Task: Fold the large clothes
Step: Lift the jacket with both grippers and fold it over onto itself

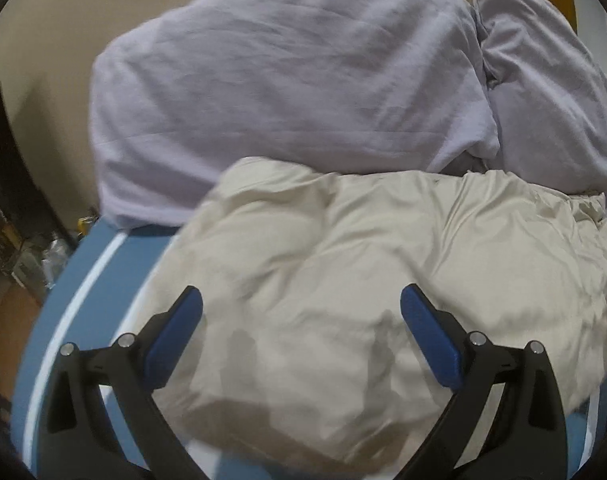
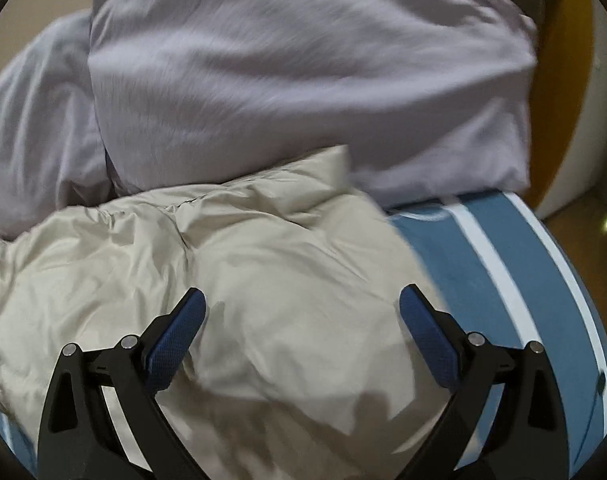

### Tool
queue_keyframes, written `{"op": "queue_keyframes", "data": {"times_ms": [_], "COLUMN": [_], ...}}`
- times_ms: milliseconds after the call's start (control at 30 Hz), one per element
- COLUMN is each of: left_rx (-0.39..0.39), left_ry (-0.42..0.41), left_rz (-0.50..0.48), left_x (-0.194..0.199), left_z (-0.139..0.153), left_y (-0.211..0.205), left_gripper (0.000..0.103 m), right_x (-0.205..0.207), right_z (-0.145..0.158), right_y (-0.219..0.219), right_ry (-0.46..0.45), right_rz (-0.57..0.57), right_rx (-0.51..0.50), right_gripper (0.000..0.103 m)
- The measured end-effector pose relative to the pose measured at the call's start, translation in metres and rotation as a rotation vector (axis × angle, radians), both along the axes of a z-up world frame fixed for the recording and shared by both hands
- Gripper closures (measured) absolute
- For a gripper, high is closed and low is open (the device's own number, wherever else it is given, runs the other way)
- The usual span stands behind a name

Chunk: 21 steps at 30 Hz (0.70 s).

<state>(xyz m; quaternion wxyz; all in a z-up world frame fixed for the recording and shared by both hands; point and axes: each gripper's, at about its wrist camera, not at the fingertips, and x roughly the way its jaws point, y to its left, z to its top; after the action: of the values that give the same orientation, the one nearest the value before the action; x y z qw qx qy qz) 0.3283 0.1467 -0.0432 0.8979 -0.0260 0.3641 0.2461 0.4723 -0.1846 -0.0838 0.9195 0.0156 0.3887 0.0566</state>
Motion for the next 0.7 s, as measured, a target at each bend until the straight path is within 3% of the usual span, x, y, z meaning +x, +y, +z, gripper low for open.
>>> {"op": "queue_keyframes", "data": {"times_ms": [200,333,500,700], "left_rx": [-0.034,-0.066,-0.158,-0.291], "left_ry": [0.015,0.023,0.049,0.045], "left_rz": [0.074,0.120,0.146,0.173], "left_x": [-0.060,-0.094,-0.108,-0.102], "left_z": [0.004,0.001,-0.017,-0.040], "left_y": [0.025,0.049,0.062,0.074], "left_gripper": [0.004,0.004,0.007,0.010], "right_x": [-0.030,-0.040,-0.043,-0.041], "right_z": [0.008,-0.006,-0.026,-0.047], "right_y": [-0.046,-0.072,-0.081,-0.082], "right_ry": [0.059,0.129,0.227,0.297], "right_rz": [-0.067,-0.110,-0.109,-0.068], "right_rx": [0.071,0.166,0.285,0.438], "right_gripper": [0.004,0.004,0.004,0.023]}}
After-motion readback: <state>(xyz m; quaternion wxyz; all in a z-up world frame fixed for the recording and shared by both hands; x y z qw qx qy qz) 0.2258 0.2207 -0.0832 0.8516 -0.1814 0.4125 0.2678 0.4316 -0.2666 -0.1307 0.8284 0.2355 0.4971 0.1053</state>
